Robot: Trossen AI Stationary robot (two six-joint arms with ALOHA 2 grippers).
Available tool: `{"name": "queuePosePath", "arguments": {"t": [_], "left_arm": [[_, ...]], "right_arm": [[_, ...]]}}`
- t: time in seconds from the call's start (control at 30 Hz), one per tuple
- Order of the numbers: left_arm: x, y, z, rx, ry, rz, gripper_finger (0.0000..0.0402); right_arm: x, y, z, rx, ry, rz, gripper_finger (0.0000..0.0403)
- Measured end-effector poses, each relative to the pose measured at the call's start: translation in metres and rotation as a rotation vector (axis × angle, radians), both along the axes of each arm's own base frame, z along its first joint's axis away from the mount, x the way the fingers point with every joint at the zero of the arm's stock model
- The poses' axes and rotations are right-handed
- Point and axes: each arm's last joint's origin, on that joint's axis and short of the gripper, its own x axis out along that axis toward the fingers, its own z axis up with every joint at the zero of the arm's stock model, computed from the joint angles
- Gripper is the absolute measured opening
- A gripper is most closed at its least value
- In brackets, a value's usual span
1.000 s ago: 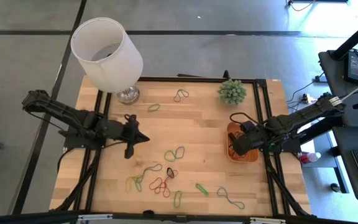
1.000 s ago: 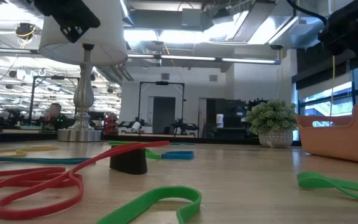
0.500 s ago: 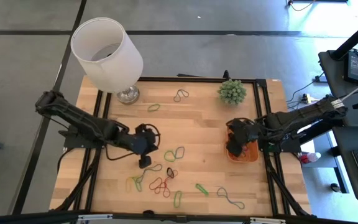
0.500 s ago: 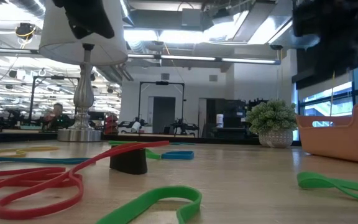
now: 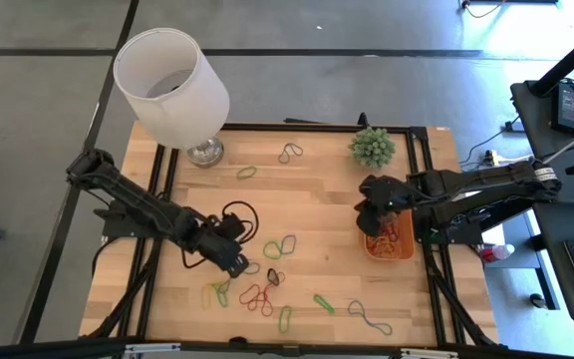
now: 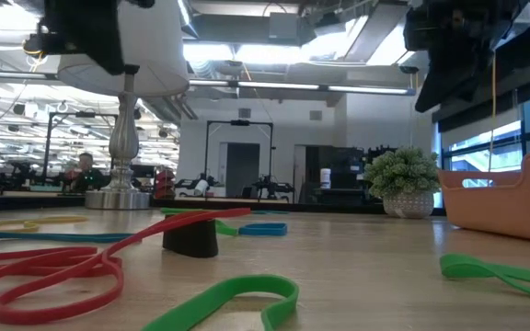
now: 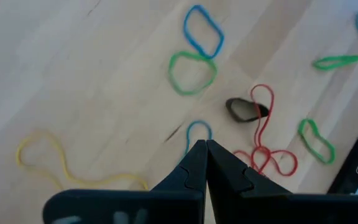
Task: Pick and place rubber bands into bin
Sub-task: Put the yellow rubber band into the orange bin
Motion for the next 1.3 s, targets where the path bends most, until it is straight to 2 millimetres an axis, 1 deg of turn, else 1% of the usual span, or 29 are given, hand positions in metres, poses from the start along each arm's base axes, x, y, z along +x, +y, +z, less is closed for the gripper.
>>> {"name": "queuePosePath", "arguments": {"t": [0.07, 0.17, 0.23, 0.3, 0.4, 0.47, 0.6, 0.73, 0.87, 0.97, 1.07, 1.17, 1.3], "left_arm": [[-0.003, -0.002, -0.001, -0.016, 0.017, 0.034, 0.0003], [-0.008, -0.005, -0.003, -0.043, 0.04, 0.099, 0.0006], [-0.011, -0.008, -0.006, -0.063, 0.067, 0.148, 0.0015], [-0.014, -0.012, -0.011, -0.101, 0.128, 0.201, 0.003], [-0.017, -0.017, -0.025, -0.182, 0.287, 0.322, 0.0059], [-0.017, -0.022, -0.036, -0.205, 0.382, 0.376, 0.0082], [-0.014, -0.034, -0.058, -0.209, 0.497, 0.433, 0.0122], [-0.012, -0.048, -0.077, -0.263, 0.625, 0.436, 0.0143], [-0.013, -0.063, -0.094, -0.291, 0.703, 0.401, 0.0144], [-0.013, -0.072, -0.104, -0.279, 0.702, 0.378, 0.0139], [-0.013, -0.076, -0.113, -0.241, 0.695, 0.372, 0.013], [-0.013, -0.079, -0.122, -0.221, 0.717, 0.356, 0.0113], [-0.011, -0.082, -0.129, -0.216, 0.724, 0.304, 0.0075]], "right_arm": [[0.0, 0.0, 0.0, -0.012, 0.006, 0.016, 0.0006], [0.0, 0.0, 0.0, -0.014, 0.007, 0.019, 0.002], [0.0, 0.0, 0.0, -0.013, 0.007, 0.019, 0.0032], [0.0, 0.0, 0.0, -0.013, 0.008, 0.019, 0.004], [-0.001, 0.0, 0.0, -0.013, 0.011, 0.019, 0.0045], [-0.001, 0.0, -0.001, -0.013, 0.011, 0.019, 0.0046], [-0.001, 0.0, -0.001, -0.013, 0.011, 0.018, 0.0046], [-0.001, 0.0, -0.001, -0.011, 0.011, 0.016, 0.0046], [-0.001, 0.0, -0.001, -0.01, 0.011, 0.014, 0.0046], [-0.001, 0.0, 0.0, -0.009, 0.01, 0.013, 0.0046], [-0.001, 0.0, 0.0, -0.009, 0.008, 0.012, 0.0046], [0.0, 0.0, 0.0, -0.008, 0.004, 0.012, 0.0046], [0.0, 0.0, 0.0, -0.007, -0.002, 0.012, 0.0046]]}}
